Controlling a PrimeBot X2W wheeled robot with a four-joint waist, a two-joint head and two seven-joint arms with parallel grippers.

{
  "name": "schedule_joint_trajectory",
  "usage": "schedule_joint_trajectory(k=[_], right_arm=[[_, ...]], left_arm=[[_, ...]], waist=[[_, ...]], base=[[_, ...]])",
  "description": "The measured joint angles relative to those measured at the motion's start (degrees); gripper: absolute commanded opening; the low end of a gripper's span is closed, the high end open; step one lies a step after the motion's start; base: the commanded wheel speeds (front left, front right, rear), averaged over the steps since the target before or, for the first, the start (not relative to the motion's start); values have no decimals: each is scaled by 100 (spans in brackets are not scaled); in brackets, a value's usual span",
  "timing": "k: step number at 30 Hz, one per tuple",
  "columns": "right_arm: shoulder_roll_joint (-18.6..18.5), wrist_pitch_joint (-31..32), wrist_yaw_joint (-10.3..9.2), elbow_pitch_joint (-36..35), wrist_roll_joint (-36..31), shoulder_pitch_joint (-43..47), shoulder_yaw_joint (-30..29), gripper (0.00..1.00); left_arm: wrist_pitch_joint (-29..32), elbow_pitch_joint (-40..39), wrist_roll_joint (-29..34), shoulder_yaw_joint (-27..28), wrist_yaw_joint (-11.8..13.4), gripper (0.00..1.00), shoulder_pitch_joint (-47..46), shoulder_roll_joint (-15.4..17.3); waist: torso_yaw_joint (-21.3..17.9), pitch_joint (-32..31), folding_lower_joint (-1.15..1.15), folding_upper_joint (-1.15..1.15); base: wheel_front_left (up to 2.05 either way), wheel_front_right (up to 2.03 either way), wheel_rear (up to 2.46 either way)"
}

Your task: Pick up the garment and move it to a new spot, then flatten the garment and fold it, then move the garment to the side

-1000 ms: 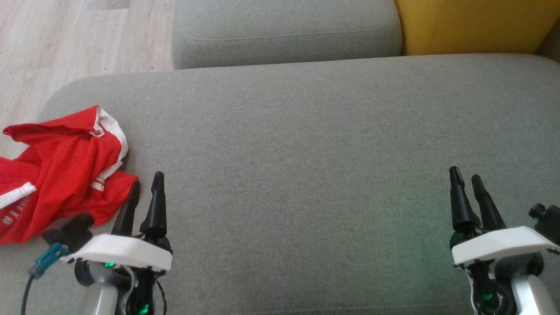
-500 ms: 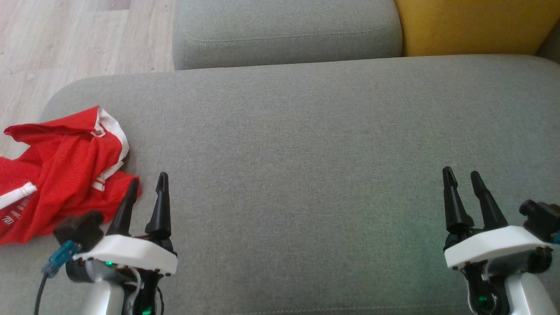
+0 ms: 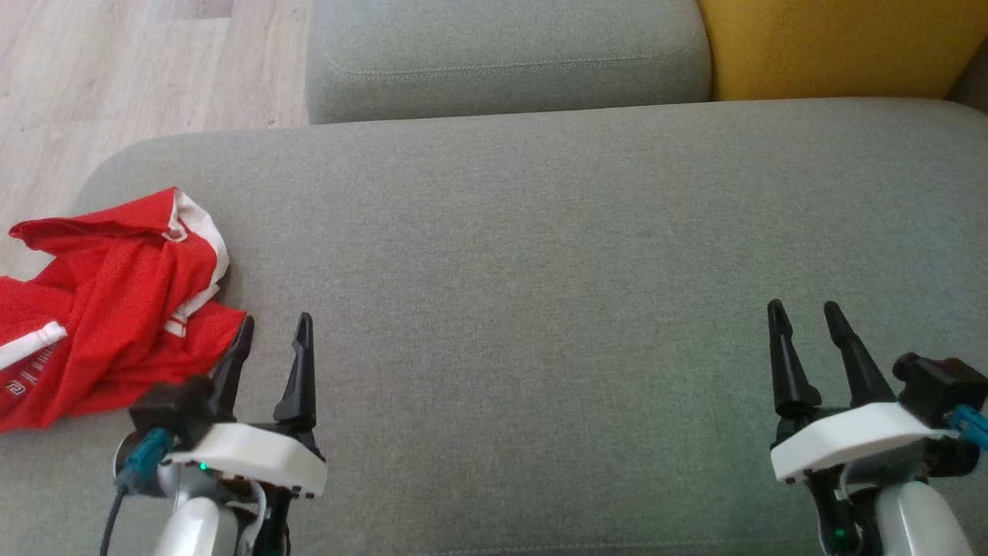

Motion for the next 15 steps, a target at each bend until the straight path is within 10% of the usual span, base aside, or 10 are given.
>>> schedule_joint_trajectory(k=[15], right_arm=[[66,-74,0,-22,-914,142,-15,100]], left_arm=[[-252,176,894,-53,100,100,2,12]], waist=[[-6,0,0,0]], base=[[0,0,0]])
